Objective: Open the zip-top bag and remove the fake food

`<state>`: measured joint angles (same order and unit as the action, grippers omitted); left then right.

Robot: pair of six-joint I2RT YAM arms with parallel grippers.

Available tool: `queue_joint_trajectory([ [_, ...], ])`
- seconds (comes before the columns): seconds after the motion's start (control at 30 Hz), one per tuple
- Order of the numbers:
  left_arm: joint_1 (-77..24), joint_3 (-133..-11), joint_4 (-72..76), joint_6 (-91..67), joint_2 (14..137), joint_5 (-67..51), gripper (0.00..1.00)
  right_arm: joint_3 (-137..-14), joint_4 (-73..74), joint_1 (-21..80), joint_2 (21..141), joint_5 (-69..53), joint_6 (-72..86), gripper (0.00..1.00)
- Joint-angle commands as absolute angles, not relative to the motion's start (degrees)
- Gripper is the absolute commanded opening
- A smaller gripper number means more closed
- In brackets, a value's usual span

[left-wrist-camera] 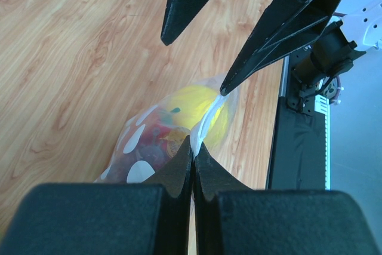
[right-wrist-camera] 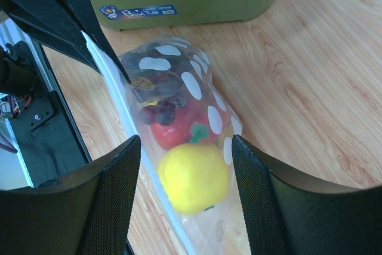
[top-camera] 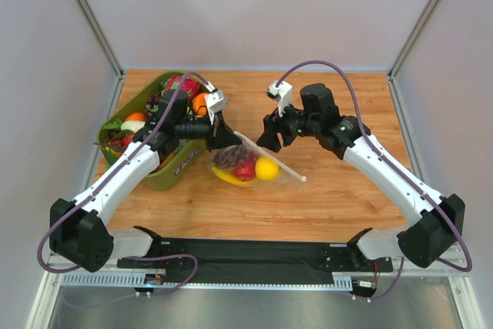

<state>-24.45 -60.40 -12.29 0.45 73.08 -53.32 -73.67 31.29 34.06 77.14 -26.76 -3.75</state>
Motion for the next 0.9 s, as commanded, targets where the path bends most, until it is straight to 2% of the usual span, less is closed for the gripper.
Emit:
queue_joint_trajectory([
  [0.0,-25.0,-62.9,-11.2,2.7,72.8,-55.5,0.0,-75.3,28.7,34.3,77.9,-28.5,-4.0,0.64],
  [0.53,-25.1,-62.8,-11.2,2.6,72.8,-55.1,0.0,-74.9,28.5,37.5,81.4,-29.5,-3.7,0.62],
  [0.67,-25.1,-62.8,-11.1,2.6,72.6,-54.8,0.0,-74.6,27.7,38.7,82.4,-29.9,-3.3,0.59],
  [0.73,-25.2,-62.7,-11.0,2.6,72.7,-54.4,0.0,-74.7,27.8,38.8,82.8,-30.1,-3.1,0.43],
  [0.77,-25.1,-62.7,-11.0,2.6,72.6,-54.3,0.0,-74.8,27.8,38.8,82.9,-30.2,-3.1,0.3],
  [0.83,-25.2,-62.6,-10.7,2.5,72.6,-54.3,0.0,-74.9,27.7,38.8,82.9,-30.4,-3.1,0.19],
  [0.87,-25.3,-62.6,-10.5,2.4,72.6,-54.3,0.0,-75.0,27.8,38.8,82.9,-30.4,-3.1,0.08],
])
